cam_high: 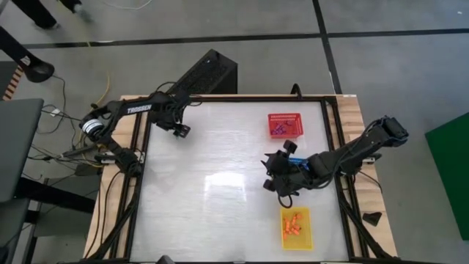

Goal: Sort Halloween decoration
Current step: Put the green skeleton toy into the blue basket

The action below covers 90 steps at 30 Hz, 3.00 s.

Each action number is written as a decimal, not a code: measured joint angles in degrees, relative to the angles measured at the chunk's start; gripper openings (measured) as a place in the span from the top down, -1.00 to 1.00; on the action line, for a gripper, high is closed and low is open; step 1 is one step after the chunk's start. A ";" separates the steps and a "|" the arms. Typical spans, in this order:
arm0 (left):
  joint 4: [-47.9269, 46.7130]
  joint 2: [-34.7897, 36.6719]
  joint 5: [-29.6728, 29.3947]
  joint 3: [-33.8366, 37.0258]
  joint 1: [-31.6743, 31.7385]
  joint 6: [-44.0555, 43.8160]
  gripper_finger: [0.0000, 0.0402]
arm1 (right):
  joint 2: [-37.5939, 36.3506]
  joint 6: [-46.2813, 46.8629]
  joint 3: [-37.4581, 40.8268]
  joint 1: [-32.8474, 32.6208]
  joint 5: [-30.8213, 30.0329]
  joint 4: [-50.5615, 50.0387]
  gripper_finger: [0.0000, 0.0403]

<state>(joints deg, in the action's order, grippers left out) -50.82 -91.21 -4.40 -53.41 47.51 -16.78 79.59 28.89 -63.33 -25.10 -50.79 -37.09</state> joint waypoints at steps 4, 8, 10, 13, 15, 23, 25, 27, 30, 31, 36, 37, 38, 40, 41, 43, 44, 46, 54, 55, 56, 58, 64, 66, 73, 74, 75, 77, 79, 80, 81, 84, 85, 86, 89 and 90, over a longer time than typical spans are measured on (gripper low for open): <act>1.06 2.08 -0.38 -0.13 0.07 -0.04 -0.13 | -0.01 0.04 0.00 0.13 0.01 -0.01 0.25; 2.78 2.33 0.24 0.51 -0.69 -1.59 -0.13 | -0.01 0.15 0.00 0.13 0.01 0.00 0.25; 4.54 2.18 1.07 1.56 -1.43 -1.80 -0.13 | -0.01 0.19 0.00 0.13 -0.01 0.00 0.25; 7.89 2.05 2.31 3.18 -2.38 -1.64 -0.13 | -0.01 0.19 0.00 0.03 -0.01 -0.01 0.25; 9.15 2.05 2.65 3.58 -2.80 -1.53 -0.13 | -0.01 0.19 0.00 0.02 0.00 -0.01 0.25; 10.96 2.05 3.36 3.76 -3.52 -1.48 -0.13 | -0.01 0.17 0.00 0.02 -0.01 0.01 0.25; 11.33 2.05 3.29 4.17 -3.93 -1.54 -0.13 | -0.03 0.17 0.00 0.02 -0.01 0.01 0.25; 12.61 2.05 3.28 5.30 -4.25 -2.06 -0.13 | -0.04 0.17 0.00 0.02 -0.01 0.01 0.25; 14.59 2.05 3.73 7.36 -4.37 -2.15 -0.13 | -0.04 0.17 0.00 0.02 -0.01 0.03 0.25; 15.18 2.15 3.73 7.70 -4.37 -1.83 -0.12 | -0.04 0.17 0.00 0.02 -0.01 0.04 0.25; 15.36 2.27 3.84 8.18 -4.35 0.17 0.04 | -0.04 0.17 0.00 0.02 -0.01 0.04 0.25; 15.45 2.27 3.98 8.18 -4.35 0.43 0.10 | -0.04 0.17 0.00 0.02 -0.01 0.04 0.25; 15.69 2.26 4.09 8.18 -4.32 0.69 0.17 | -0.04 0.17 0.00 0.03 -0.01 0.04 0.25; 15.93 2.22 3.93 8.20 -4.28 1.10 0.30 | -0.04 0.17 0.00 0.13 -0.01 0.04 0.25; 16.04 2.22 3.76 8.20 -4.28 1.25 0.38 | -0.04 0.16 0.00 0.13 -0.01 0.04 0.25; 16.29 2.20 3.74 8.20 -4.28 1.68 0.52 | -0.04 0.15 0.00 0.13 -0.01 0.04 0.25; 16.42 2.20 3.82 8.20 -4.31 1.91 0.59 | -0.04 0.15 0.00 0.13 -0.01 0.04 0.25; 16.77 2.20 4.29 8.20 -4.31 2.19 0.72 | -0.04 0.15 0.00 0.13 -0.01 0.04 0.25; 20.50 1.89 12.63 6.43 -6.36 1.17 0.94 | -0.04 0.05 -0.02 0.07 0.07 -1.25 0.25; 22.32 1.93 14.98 6.30 -7.42 1.12 0.93 | -0.04 0.01 -0.02 0.03 0.12 -1.89 0.25; 24.10 1.96 17.56 6.32 -8.47 1.10 0.91 | -0.04 0.03 -0.02 -0.03 0.15 -2.48 0.25; 29.31 1.92 22.23 6.43 -11.14 1.04 0.90 | -0.06 0.01 -0.02 -0.19 1.17 -3.54 0.25; 55.51 1.93 24.77 7.55 -24.72 -3.70 0.89 | -0.23 0.03 -0.02 -1.72 7.55 -5.42 0.25; 64.80 1.22 22.99 7.63 -29.82 -2.72 0.89 | -0.23 0.04 -0.02 -2.48 8.37 -5.91 0.25; 86.63 -7.39 9.33 5.96 -42.47 -2.05 0.89 | -0.30 -0.29 -2.62 -5.08 8.53 -5.74 0.25; 90.07 -10.41 8.30 4.82 -43.40 -2.70 0.89 | -0.30 -0.31 -3.33 -5.42 8.49 -5.52 0.25; 92.48 -13.03 8.16 3.75 -44.04 -3.12 0.89 | -0.30 -0.35 -3.97 -5.86 8.30 -5.59 0.25; 95.70 -18.77 9.11 -0.01 -44.85 -4.21 0.89 | -0.30 -0.43 -4.93 -6.92 7.42 -5.17 0.25; 97.38 -23.34 10.62 -4.30 -45.15 -4.59 0.89 | -0.30 -1.04 -5.40 -8.17 6.25 -4.78 0.25; 97.55 -25.54 11.24 -7.13 -45.05 -4.73 0.89 | -0.30 -1.87 -5.42 -8.80 5.79 -4.00 0.25; 98.15 -27.63 11.53 -10.06 -44.88 -4.76 0.89 | -0.30 -2.83 -5.48 -9.24 5.66 -3.18 0.25; 97.57 -32.68 14.17 -17.63 -44.47 -5.90 0.89 | -0.28 -5.27 -5.46 -11.05 5.36 -2.33 0.25; 97.43 -34.05 15.75 -19.87 -44.35 -6.03 0.89 | -0.28 -5.47 -5.46 -11.43 4.86 -2.28 0.25; 96.57 -35.05 17.72 -22.08 -44.25 -6.20 0.89 | -0.28 -5.58 -5.46 -11.94 4.05 -2.64 0.25; 92.23 -37.79 19.91 -28.55 -44.13 -6.40 0.88 | -0.33 -5.60 -5.45 -12.99 1.35 -2.98 0.25; 89.51 -38.60 20.12 -30.17 -44.11 -6.47 0.88 | -0.36 -5.60 -5.44 -13.40 0.51 -2.85 0.25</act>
<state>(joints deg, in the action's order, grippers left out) 38.69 -129.81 15.73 -83.58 3.40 -23.24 79.22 23.29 -68.77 -38.51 -50.28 -39.94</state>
